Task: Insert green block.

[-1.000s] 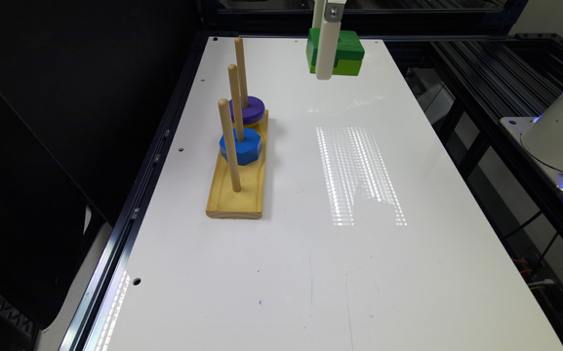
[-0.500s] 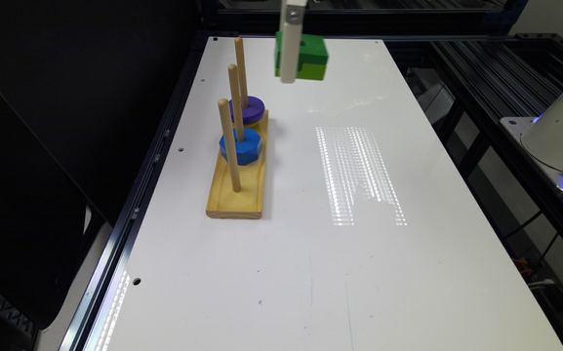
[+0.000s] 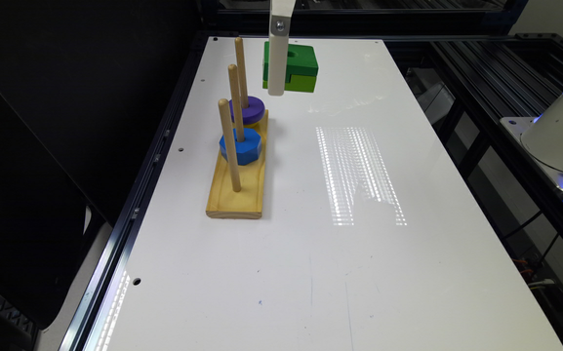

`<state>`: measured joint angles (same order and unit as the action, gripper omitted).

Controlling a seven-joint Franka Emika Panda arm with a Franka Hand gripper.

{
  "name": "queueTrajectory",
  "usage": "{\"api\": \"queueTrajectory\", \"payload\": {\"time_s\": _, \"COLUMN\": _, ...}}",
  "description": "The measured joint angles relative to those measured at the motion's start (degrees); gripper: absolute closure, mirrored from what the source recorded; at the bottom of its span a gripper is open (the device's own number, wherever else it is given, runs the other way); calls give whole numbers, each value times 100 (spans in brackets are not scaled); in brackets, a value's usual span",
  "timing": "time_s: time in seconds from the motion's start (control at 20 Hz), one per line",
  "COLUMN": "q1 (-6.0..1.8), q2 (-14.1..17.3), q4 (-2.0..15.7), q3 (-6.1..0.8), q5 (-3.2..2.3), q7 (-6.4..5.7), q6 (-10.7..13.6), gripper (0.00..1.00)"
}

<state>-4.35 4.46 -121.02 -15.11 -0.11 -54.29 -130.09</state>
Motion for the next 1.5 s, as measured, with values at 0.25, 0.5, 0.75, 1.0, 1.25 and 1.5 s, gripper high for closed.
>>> {"api": "queueTrajectory", "payload": {"time_s": 0.25, "q1": -28, "q2": 26, "q4": 51, "q3": 3, "q5": -27, "q7": 0, "q6": -3, "gripper": 100}}
{"api": "queueTrajectory", "payload": {"time_s": 0.5, "q1": -75, "q2": 294, "q4": 351, "q3": 5, "q5": -100, "q7": 1, "q6": 1, "gripper": 100}}
{"api": "queueTrajectory", "payload": {"time_s": 0.75, "q1": -79, "q2": 533, "q4": 617, "q3": 14, "q5": -157, "q7": 0, "q6": 42, "gripper": 100}}
{"api": "queueTrajectory", "payload": {"time_s": 1.0, "q1": -78, "q2": 555, "q4": 657, "q3": 14, "q5": -159, "q7": 0, "q6": 71, "gripper": 100}}
{"api": "queueTrajectory", "payload": {"time_s": 1.25, "q1": -75, "q2": 574, "q4": 702, "q3": 13, "q5": -160, "q7": 0, "q6": 71, "gripper": 100}}
{"api": "queueTrajectory", "payload": {"time_s": 1.5, "q1": -67, "q2": 720, "q4": 895, "q3": -2, "q5": -169, "q7": -1, "q6": 73, "gripper": 100}}
